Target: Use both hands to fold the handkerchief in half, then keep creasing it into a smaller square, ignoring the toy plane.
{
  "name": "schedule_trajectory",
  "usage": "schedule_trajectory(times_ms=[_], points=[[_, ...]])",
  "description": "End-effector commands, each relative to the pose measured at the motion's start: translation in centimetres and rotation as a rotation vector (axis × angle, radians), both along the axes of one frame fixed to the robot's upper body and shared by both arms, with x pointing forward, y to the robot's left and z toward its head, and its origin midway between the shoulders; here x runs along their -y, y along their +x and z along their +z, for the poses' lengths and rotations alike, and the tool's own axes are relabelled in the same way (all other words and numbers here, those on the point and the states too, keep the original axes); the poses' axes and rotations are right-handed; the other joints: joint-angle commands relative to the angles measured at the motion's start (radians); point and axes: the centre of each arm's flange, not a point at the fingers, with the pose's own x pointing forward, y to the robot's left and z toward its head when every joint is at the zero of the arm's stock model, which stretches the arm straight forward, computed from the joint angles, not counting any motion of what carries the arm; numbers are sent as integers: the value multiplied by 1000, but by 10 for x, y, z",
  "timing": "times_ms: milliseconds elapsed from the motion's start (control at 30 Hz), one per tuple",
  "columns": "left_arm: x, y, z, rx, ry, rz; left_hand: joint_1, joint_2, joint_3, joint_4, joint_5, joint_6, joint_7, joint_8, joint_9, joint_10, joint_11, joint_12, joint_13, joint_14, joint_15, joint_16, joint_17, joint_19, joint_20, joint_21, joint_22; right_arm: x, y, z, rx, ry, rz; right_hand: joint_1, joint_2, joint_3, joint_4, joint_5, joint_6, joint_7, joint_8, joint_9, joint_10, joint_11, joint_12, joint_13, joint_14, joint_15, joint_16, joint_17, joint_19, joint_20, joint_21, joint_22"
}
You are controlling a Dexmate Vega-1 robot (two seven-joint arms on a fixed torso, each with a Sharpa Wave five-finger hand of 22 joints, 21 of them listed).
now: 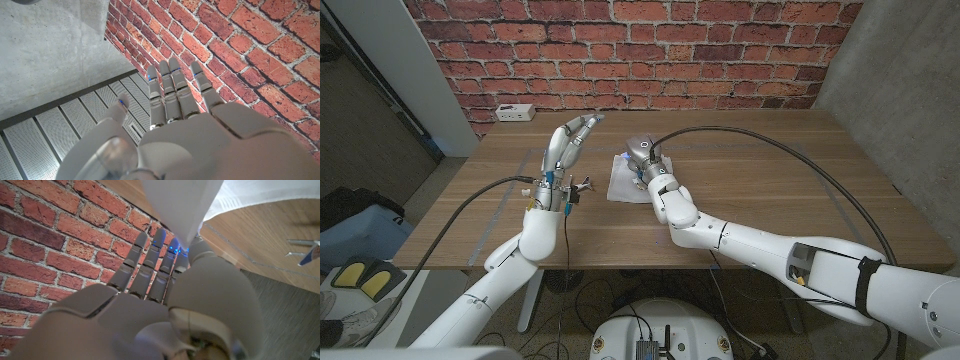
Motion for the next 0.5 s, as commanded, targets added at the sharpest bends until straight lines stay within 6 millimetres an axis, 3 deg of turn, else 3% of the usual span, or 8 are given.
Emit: schedule_trajectory(times_ms=[33,333,400,500], points=[[2,-3,1,17,0,-18,-14,-3,-4,-1,-4,2,-2,-4,0,-2,7,0,0,5,-5,5,4,3,-5,7,2,10,-25,-4,212,124,215,18,-4,-9,0,-4,39,-33,0,0,15,-4,19,17,30,-125,36,37,-6,-9,0,2],[3,-6,5,35,1,-27,-23,-1,-5,1,-4,-1,8,-9,0,-4,17,-2,1,5,1,5,6,3,-4,8,1,16,-30,-15,229,-6,320,45,-21,-32,-3,2,54,-54,-21,-3,43,-13,77,64,43,-135,96,120,-42,-31,-12,5],[4,-6,5,37,2,-29,-25,2,-5,3,-3,-1,14,-10,0,-4,17,-3,1,5,1,5,6,4,-3,9,0,16,-30,-17,222,-48,335,51,-24,-40,-2,4,55,-59,-28,-3,42,-26,91,79,44,-137,112,144,-51,-44,-15,6],[4,-6,6,42,3,-32,-31,5,-6,5,-3,5,2,-10,0,0,13,-2,1,9,-2,7,8,4,-3,10,0,17,-29,-20,214,-96,358,57,-24,-48,1,6,64,-67,-33,-2,44,-34,109,96,40,-139,125,169,-52,-57,-14,8]])
